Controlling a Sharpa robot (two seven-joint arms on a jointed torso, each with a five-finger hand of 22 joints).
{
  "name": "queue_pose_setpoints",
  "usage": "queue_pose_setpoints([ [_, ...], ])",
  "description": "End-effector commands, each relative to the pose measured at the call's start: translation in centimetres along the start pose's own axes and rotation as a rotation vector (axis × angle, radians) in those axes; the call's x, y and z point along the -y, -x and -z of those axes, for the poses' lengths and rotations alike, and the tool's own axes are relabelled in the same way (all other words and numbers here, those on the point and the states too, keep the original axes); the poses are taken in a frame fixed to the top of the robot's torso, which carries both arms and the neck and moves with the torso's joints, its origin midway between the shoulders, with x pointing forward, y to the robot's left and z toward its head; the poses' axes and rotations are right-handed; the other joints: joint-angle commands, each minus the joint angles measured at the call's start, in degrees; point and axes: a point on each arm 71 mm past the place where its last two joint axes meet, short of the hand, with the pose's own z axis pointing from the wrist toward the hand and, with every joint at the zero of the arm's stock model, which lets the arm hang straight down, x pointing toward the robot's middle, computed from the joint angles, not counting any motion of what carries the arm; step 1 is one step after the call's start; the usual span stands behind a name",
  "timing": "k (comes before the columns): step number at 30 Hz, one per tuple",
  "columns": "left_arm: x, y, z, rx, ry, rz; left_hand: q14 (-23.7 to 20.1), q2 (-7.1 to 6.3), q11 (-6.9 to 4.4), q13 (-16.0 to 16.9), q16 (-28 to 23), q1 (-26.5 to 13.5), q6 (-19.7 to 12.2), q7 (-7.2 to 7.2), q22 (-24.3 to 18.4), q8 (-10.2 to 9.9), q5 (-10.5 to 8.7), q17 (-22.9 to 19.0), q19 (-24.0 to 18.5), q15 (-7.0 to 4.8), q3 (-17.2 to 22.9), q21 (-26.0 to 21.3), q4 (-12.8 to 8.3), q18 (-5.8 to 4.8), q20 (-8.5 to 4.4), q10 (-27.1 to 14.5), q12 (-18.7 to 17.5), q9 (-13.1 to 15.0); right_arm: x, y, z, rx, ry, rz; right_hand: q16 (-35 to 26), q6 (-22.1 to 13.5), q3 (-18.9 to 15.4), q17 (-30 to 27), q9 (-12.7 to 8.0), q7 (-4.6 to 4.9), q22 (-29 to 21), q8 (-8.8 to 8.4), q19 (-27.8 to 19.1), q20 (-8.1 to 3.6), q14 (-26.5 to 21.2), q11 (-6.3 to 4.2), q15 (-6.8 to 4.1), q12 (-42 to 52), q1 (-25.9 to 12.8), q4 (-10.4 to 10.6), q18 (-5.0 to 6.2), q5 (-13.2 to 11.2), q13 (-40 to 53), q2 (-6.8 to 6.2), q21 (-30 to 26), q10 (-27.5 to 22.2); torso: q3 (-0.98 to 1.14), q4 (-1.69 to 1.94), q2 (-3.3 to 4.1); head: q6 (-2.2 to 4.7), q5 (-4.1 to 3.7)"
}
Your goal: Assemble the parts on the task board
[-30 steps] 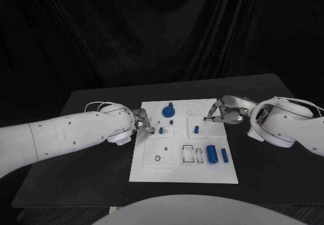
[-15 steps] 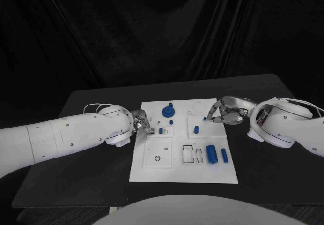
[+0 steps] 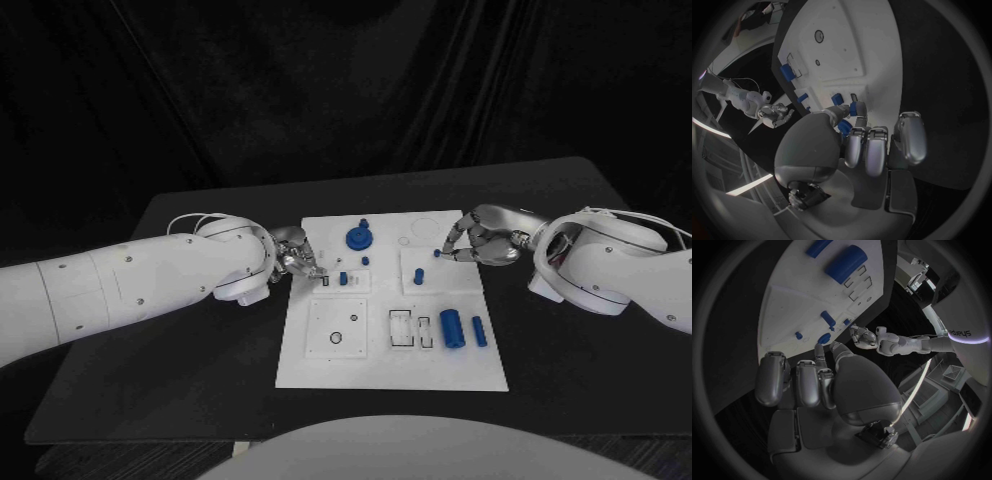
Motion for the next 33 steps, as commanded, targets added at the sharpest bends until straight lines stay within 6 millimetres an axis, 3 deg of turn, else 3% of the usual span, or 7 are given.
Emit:
queue_pose_setpoints([
  [1,0.4,0.0,0.0,-0.130,-0.015,-0.020,6.1,0.53,0.12,12.0,0.4,-0.2,0.4,-0.23,9.9,-0.6,-2.52,15.1,0.0,-0.42,-0.7,-0.5,0.2,-0.09,-0.12,3.2,-0.4,-0.6,0.1,-0.1,0.0,0.001,-0.014,0.000,-0.2,0.0,0.4,-0.1,0.1,0.03,9.8,-0.18,0.7,-0.17,2.7,-0.03,-0.26,-0.3,0.3,-0.1,-0.10,0.3,14.2,-0.01,-0.3,5.6,0.00,-0.02,0.00,0.01,0.00],
  [14,0.7,0.4,-0.7,-0.223,0.051,-0.074,6.1,0.73,0.15,11.9,0.4,-0.3,0.5,-0.21,10.0,-1.1,-4.36,15.1,0.0,-0.38,-1.4,-0.6,0.2,-0.10,-0.09,3.2,-0.4,-1.0,0.0,-0.1,-0.1,-0.002,-0.010,0.000,-0.2,0.1,0.5,-0.1,0.1,0.02,9.8,-0.18,0.7,-0.17,2.7,-0.04,-0.26,-0.3,0.4,-0.1,-0.10,0.3,14.2,0.02,-0.3,5.6,0.03,-0.07,0.01,0.01,0.09],
  [33,1.1,1.1,-0.6,-0.059,0.022,-0.045,6.1,1.35,0.21,12.1,0.4,-0.5,0.3,-0.10,10.1,-1.5,-3.55,15.1,0.5,-0.38,-1.7,0.0,0.5,-0.23,-0.08,3.4,-0.2,-1.2,0.0,-0.1,-0.1,-0.001,-0.009,0.000,-0.2,0.1,0.6,-0.1,0.1,0.00,9.8,-0.18,0.7,-0.17,2.7,-0.06,-0.27,-0.3,0.4,-0.2,-0.09,0.4,14.2,0.01,-0.3,5.6,0.01,-0.01,0.01,0.01,-0.14],
])
